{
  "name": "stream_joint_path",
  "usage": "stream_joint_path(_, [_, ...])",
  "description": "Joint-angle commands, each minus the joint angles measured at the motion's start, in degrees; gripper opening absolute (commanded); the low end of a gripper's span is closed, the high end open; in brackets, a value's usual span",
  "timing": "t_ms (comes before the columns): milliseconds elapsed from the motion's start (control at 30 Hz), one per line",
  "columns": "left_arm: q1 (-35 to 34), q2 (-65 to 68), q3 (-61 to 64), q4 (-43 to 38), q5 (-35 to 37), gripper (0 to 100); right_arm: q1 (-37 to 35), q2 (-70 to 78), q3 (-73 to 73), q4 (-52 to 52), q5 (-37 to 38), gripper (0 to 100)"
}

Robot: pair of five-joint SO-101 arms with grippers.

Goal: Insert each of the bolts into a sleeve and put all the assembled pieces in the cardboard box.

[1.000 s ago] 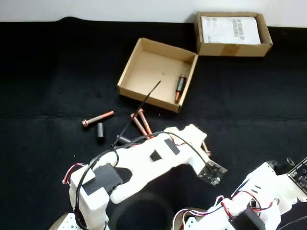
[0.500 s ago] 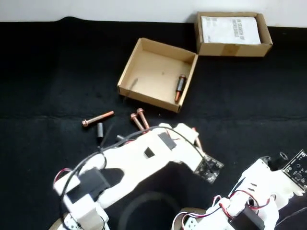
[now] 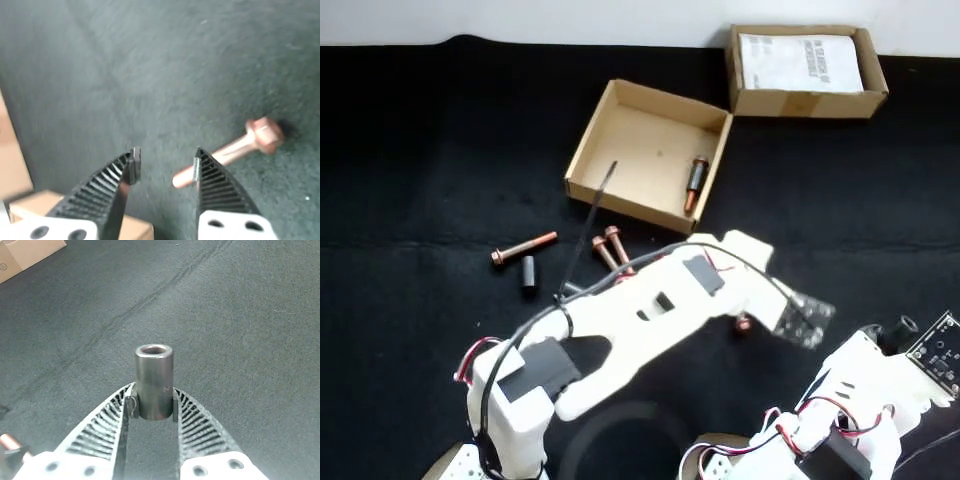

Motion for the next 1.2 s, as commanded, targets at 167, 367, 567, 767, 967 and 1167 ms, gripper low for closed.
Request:
stream_joint_path(167, [0.75, 2.59, -2.95, 3.08, -8.35, 16, -0.13, -0.57, -0.31, -1.01, 0.53, 0.6])
stream_joint_path(367, [0.13, 0.13, -4.53, 13.01, -12.4, 16, -0.48, -0.57, 0.13, -1.01, 0.53, 0.6])
stream_joint_path(567, [0.92, -0.66, -19.56, 35.52, -12.22, 16, -0.13, -0.57, 2.42, -1.1, 2.11, 0.6])
stream_joint_path(767, [0.92, -0.04, -33.8, 53.1, -12.66, 16, -0.48, -0.57, 2.51, -1.45, 2.02, 0.6])
stream_joint_path(967, [-0.31, -0.04, -30.9, 53.54, -12.75, 16, -0.22, -0.57, 2.42, -3.03, 2.02, 0.6])
stream_joint_path(1167, [-0.48, 3.47, -24.66, 46.24, -12.75, 16, -0.13, -0.57, 2.07, -2.77, 2.02, 0.6])
